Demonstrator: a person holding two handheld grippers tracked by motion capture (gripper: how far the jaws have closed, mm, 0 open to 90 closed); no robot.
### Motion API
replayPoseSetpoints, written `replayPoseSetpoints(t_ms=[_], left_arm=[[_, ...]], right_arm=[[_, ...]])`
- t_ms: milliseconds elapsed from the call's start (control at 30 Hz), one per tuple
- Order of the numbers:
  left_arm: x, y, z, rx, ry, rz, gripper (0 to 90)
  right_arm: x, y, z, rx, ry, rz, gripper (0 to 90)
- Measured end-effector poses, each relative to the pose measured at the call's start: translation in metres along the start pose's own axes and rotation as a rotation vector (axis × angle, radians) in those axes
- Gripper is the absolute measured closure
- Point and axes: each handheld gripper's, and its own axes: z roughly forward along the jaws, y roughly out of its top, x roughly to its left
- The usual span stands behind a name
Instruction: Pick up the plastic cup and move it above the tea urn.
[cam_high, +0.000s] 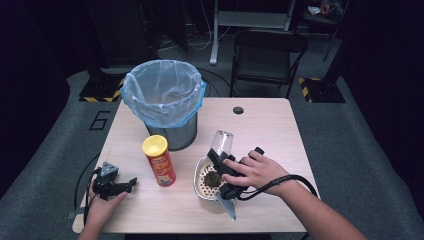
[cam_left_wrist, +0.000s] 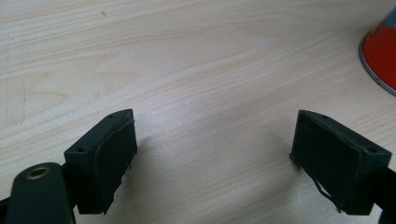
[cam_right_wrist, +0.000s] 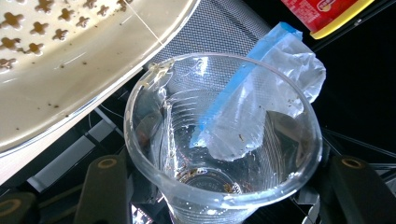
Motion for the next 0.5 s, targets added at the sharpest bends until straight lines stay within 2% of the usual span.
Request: replayPoseSetpoints(t_ms=[133,233,333,500], left_arm=[[-0.0001,0.0000,0.0000,0.000,0.000,0.000,13.6],[0.0002,0.0004,-0.0008,0.010,-0.004,0.003,13.7],[0.0001,0.0003,-0.0008,0.010,-0.004,0.002,13.6],[0.0002,0.0004,-0.0008,0.011,-0.003,0.003,13.6]], right_arm=[[-0.0006,-0.0002,-0.0006,0.000,-0.001,0.016,40.1],[-0.0030,-0.0006,-0.0015,-0.006,-0.003,0.011,40.0],[-0.0057,-0.0009,-0.0011,-0.018,-0.009,-0.014,40.0],[-0.0073,-0.0014,-0.0019,-0.007,-0.010,-0.002,39.8]])
